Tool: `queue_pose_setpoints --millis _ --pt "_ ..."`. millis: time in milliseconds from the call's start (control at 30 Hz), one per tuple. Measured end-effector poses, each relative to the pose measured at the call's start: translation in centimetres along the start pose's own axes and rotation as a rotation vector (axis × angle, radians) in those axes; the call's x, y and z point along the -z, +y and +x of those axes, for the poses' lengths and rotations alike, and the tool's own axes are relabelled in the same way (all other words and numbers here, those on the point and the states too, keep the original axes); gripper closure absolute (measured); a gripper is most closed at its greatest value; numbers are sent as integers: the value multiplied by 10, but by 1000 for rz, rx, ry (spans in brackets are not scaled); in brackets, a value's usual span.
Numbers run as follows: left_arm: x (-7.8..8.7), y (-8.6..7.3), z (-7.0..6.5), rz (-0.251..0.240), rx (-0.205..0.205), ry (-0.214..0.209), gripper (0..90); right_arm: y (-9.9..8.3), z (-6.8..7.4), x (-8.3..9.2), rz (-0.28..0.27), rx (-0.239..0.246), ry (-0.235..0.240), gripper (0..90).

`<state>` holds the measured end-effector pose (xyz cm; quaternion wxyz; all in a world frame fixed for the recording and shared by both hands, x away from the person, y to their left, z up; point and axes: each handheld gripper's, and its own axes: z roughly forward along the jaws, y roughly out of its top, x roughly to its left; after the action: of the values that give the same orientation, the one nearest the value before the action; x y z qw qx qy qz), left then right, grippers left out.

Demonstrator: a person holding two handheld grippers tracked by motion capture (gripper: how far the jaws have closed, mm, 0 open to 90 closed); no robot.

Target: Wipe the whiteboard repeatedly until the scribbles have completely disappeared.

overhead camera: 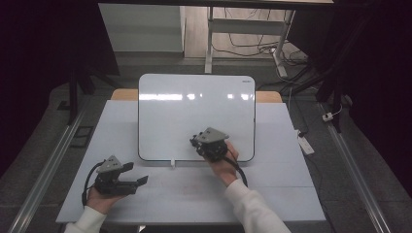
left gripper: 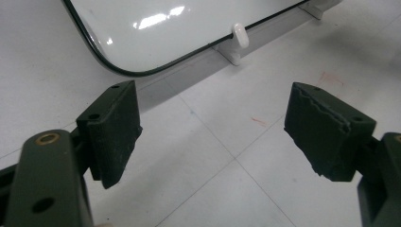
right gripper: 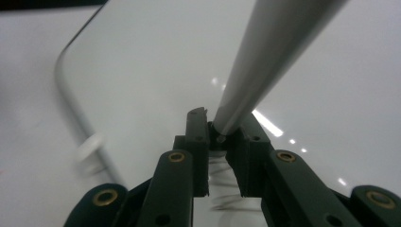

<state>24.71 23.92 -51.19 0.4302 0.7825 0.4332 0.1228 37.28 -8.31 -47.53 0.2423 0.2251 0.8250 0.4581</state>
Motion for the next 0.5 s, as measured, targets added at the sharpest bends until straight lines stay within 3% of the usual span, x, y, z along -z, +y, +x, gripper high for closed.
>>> queue_pose_setpoints --millis 33,67,100,133,200,233,300,367,400,500 --pt "0 0 0 0 1 -1 201 0 -1 0 -3 -19 5 773" --pt "-1 0 0 2 1 -1 201 -3 11 -1 38 36 34 773" --pt "-1 0 1 4 3 -2 201 -3 11 -1 38 36 34 773" --pt "-2 0 1 7 3 -3 200 -6 18 -3 61 69 66 773" --pt "-2 0 1 9 1 -1 200 -7 23 -4 71 112 72 773" --pt "-2 0 1 7 0 -1 200 -5 16 -3 57 86 61 773" --pt "-1 0 0 4 -1 -1 200 0 -3 3 16 21 -10 773" --pt "-1 0 1 3 3 -1 200 3 -15 7 3 -39 -28 773" --pt "-1 0 1 4 4 -1 200 3 -13 6 4 -31 -26 773" --pt "-2 0 2 8 4 -2 200 -5 9 2 70 82 57 773"
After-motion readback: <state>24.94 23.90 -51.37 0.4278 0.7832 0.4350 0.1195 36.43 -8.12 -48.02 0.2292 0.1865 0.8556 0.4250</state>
